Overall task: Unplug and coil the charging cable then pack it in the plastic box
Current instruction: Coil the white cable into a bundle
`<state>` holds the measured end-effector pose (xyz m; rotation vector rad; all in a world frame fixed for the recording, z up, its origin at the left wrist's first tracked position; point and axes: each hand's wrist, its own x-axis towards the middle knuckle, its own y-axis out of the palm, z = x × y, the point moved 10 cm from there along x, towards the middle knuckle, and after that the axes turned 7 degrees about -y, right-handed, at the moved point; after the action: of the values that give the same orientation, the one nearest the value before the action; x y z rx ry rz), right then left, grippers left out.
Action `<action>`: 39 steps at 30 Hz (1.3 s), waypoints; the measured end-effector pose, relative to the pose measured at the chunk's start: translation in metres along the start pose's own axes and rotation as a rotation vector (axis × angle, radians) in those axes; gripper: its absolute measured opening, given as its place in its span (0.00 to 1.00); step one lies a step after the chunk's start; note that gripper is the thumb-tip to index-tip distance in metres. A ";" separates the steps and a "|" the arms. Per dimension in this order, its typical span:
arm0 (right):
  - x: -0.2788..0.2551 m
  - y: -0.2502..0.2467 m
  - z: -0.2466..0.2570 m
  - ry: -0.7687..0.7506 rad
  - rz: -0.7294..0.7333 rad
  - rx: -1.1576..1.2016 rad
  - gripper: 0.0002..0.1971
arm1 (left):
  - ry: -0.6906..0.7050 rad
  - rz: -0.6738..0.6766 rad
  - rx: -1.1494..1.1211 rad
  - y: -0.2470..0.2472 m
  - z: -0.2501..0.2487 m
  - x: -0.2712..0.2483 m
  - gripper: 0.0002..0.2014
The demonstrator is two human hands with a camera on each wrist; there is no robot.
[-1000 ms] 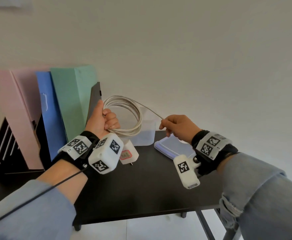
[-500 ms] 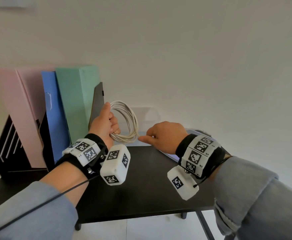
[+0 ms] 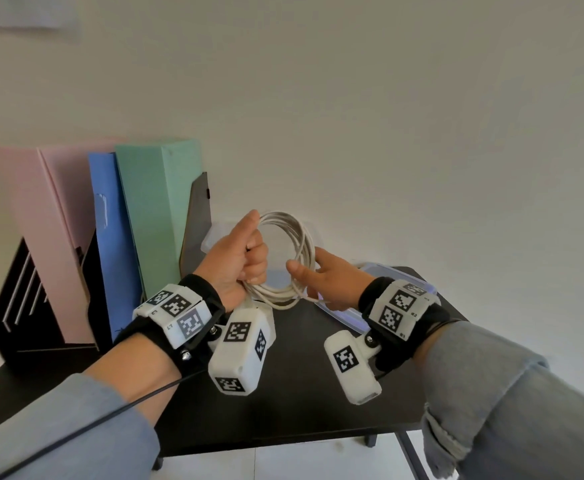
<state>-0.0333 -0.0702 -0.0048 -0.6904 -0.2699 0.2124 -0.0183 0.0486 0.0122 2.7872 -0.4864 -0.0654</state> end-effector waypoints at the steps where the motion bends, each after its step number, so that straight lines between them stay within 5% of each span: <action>1: -0.001 0.001 0.004 -0.026 0.008 0.055 0.17 | -0.008 0.020 -0.005 0.004 0.000 -0.001 0.24; 6: 0.001 -0.004 -0.002 -0.027 -0.085 0.211 0.14 | 0.003 0.011 -0.090 0.012 -0.001 -0.002 0.24; 22: -0.001 0.021 0.028 -0.125 -0.027 -0.053 0.23 | 0.068 -0.247 -0.065 -0.011 0.011 0.002 0.21; 28: -0.002 0.036 0.043 -0.195 0.057 -0.062 0.14 | -0.092 0.060 -0.128 0.021 0.027 -0.002 0.34; 34: -0.004 0.048 0.033 -0.086 0.150 -0.081 0.17 | -0.004 -0.034 0.005 0.015 0.022 -0.007 0.08; 39: -0.011 0.047 0.039 -0.024 0.193 0.086 0.10 | 0.102 -0.126 -0.030 0.004 0.005 -0.004 0.10</action>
<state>-0.0605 -0.0149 -0.0083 -0.6287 -0.2162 0.4142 -0.0238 0.0450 0.0084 2.7727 -0.2829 0.0408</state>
